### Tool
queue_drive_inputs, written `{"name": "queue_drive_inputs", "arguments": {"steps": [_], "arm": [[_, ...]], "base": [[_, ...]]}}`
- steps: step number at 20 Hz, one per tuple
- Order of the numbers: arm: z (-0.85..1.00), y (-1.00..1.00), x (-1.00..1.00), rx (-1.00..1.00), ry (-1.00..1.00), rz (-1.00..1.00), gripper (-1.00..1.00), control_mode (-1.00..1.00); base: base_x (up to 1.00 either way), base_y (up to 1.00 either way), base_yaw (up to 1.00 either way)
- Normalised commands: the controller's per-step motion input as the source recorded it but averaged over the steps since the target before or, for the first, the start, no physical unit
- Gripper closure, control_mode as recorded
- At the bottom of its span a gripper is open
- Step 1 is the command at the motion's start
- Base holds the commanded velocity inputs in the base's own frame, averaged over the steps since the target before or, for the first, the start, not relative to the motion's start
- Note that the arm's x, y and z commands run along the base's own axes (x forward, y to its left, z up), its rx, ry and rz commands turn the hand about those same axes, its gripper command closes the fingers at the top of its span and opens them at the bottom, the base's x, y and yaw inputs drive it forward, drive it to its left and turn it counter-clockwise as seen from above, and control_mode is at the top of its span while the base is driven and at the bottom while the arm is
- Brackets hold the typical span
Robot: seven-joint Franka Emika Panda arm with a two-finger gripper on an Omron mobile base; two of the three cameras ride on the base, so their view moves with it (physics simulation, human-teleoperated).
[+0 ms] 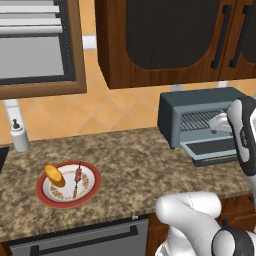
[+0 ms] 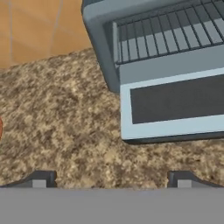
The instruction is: Pick up the kebab skewer and baguette bread, and place them inside the toaster oven. Close the toaster oven door and start by setting the timer.
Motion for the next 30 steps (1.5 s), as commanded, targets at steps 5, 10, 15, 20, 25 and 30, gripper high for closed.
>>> {"name": "queue_drive_inputs", "arguments": {"steps": [5, 10, 15, 20, 25, 30], "arm": [[-0.16, -0.38, 0.32, -0.01, -0.13, 0.00, -1.00, -1.00], [0.00, -0.40, 0.00, -0.14, -0.24, -0.01, -1.00, -1.00], [-0.02, -0.32, 0.27, -0.06, -0.11, -0.02, -1.00, -1.00], [-0.04, -0.10, 0.47, 0.00, -0.15, -0.03, -1.00, -1.00], [0.00, -0.22, 0.43, 0.04, -0.06, 0.00, -1.00, -1.00], [-0.07, -0.10, 0.31, 0.00, -0.04, 0.00, -1.00, -1.00]], "base": [[0.00, 0.00, 0.00], [0.00, 0.00, 0.00], [0.00, 0.00, 0.00], [0.00, 0.00, 0.00], [0.00, 0.00, 0.00], [0.00, 0.00, 0.00]]}}
